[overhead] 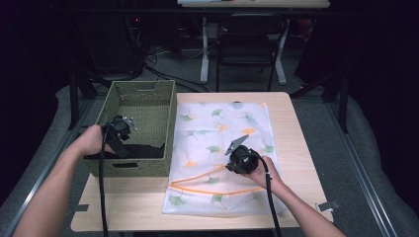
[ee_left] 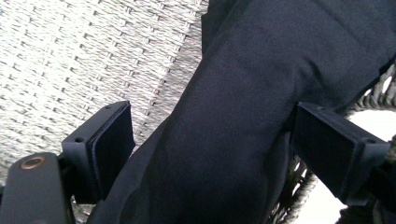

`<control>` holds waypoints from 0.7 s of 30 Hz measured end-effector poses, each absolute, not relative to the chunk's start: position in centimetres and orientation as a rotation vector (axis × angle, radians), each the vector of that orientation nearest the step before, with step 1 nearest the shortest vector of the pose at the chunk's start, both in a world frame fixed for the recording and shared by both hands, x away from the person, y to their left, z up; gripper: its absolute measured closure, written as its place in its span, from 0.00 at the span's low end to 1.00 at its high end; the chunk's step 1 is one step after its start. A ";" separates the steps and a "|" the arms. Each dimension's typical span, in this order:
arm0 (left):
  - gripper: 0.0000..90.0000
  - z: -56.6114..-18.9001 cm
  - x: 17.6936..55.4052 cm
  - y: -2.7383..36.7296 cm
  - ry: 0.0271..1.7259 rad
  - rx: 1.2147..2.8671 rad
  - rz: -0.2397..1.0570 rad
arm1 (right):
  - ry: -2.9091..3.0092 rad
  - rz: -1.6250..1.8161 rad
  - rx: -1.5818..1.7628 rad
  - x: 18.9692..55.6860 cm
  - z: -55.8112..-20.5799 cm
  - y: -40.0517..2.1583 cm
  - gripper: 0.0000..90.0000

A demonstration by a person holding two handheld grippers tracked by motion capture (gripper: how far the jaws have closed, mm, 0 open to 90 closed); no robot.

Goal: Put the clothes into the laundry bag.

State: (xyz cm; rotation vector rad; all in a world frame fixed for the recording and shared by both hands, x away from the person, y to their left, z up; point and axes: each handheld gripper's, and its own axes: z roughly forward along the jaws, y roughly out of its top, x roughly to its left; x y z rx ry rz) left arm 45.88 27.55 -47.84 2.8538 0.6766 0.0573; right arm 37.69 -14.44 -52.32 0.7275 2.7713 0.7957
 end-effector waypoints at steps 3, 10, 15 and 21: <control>0.15 -48.0 46.0 27.5 0.676 2.859 0.043 | 2.771 0.797 0.727 37.7 -52.3 -14.5 0.98; 0.17 -48.3 46.2 27.4 0.674 2.857 -0.014 | 2.772 0.796 0.726 37.7 -52.3 -14.5 0.98; 0.16 -48.4 46.2 27.2 0.651 2.836 -0.042 | 2.772 0.796 0.725 37.7 -52.3 -14.4 0.98; 0.18 -48.6 46.4 27.2 0.663 2.840 -0.066 | 2.772 0.795 0.729 37.7 -52.3 -14.4 0.98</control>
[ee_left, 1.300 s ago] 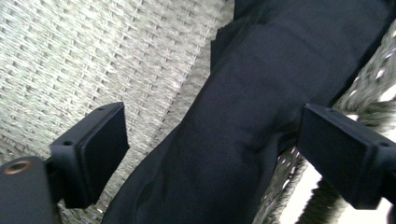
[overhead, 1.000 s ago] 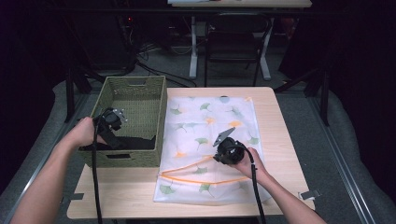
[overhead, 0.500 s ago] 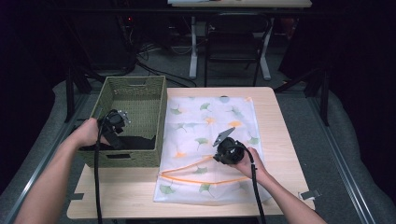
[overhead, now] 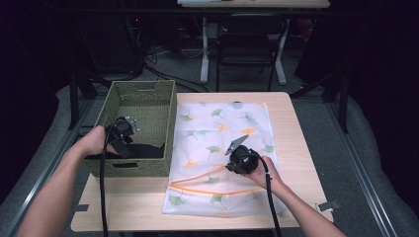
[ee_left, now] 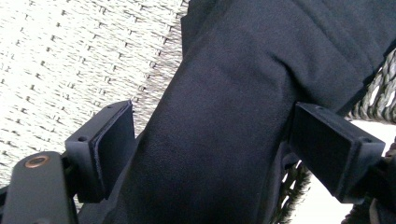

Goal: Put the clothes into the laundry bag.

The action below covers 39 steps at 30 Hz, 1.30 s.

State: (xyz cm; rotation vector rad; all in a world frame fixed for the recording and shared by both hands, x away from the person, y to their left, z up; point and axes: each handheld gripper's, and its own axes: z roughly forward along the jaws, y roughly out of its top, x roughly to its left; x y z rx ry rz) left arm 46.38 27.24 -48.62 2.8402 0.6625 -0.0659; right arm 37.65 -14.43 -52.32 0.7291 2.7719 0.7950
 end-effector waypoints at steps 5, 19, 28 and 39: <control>0.19 -48.6 46.3 27.2 0.636 2.820 -0.099 | 2.774 0.796 0.717 37.7 -52.4 -14.5 0.98; 0.33 -49.4 46.2 27.0 0.628 2.845 -0.137 | 2.770 0.794 0.725 37.7 -52.4 -14.4 0.98; 0.53 -49.4 46.1 27.0 0.620 2.868 -0.095 | 2.764 0.793 0.721 37.6 -52.3 -14.4 0.98; 0.41 -49.9 46.7 27.3 0.665 2.856 -0.129 | 2.762 0.798 0.723 37.6 -52.3 -14.4 0.98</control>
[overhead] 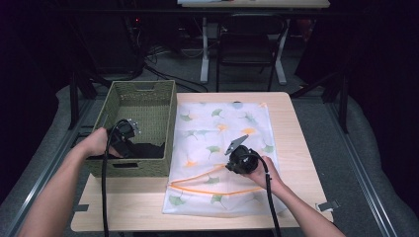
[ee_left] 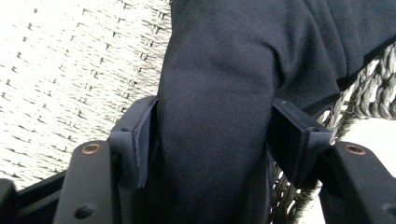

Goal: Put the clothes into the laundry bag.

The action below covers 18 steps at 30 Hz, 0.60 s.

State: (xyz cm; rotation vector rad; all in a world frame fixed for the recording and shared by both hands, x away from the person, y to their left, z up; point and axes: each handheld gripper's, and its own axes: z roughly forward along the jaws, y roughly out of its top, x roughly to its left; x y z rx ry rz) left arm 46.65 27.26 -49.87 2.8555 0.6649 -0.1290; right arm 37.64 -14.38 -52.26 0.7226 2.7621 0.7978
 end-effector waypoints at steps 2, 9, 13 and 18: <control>0.43 -50.0 46.7 27.2 0.665 2.854 -0.138 | 2.763 0.797 0.716 37.7 -52.3 -14.4 0.98; 0.53 -50.0 46.5 26.8 0.633 2.897 -0.139 | 2.760 0.799 0.720 37.6 -52.2 -14.4 0.98; 0.41 -50.3 46.9 26.9 0.674 2.889 -0.151 | 2.757 0.802 0.714 37.6 -52.2 -14.4 0.98; 0.51 -50.5 46.8 26.7 0.651 2.894 -0.149 | 2.757 0.803 0.724 37.7 -52.2 -14.4 0.98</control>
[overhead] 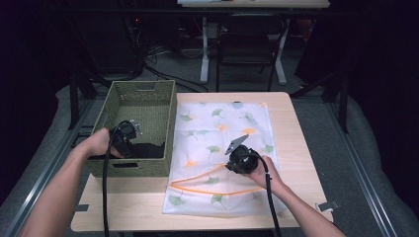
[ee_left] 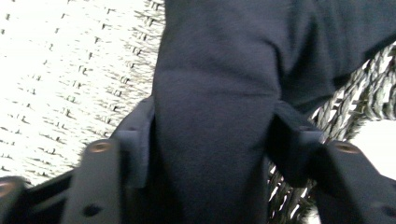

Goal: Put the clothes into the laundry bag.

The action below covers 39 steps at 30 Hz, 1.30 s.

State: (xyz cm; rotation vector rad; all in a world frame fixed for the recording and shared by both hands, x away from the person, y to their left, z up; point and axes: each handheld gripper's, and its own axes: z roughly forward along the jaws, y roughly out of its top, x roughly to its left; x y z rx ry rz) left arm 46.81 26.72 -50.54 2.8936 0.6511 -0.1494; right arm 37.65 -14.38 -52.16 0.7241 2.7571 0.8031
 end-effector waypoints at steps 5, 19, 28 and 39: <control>0.66 -50.5 46.5 26.8 0.629 2.902 -0.116 | 2.754 0.804 0.723 37.6 -52.1 -14.4 0.98; 0.70 -49.1 45.5 26.7 0.628 2.908 0.017 | 2.752 0.814 0.713 37.6 -52.0 -14.5 0.98; 0.70 -47.6 44.8 27.2 0.666 2.872 0.116 | 2.749 0.821 0.713 37.6 -52.0 -14.6 0.98; 0.70 -45.4 44.4 27.7 0.741 2.821 0.175 | 2.748 0.819 0.719 37.5 -52.0 -14.6 0.98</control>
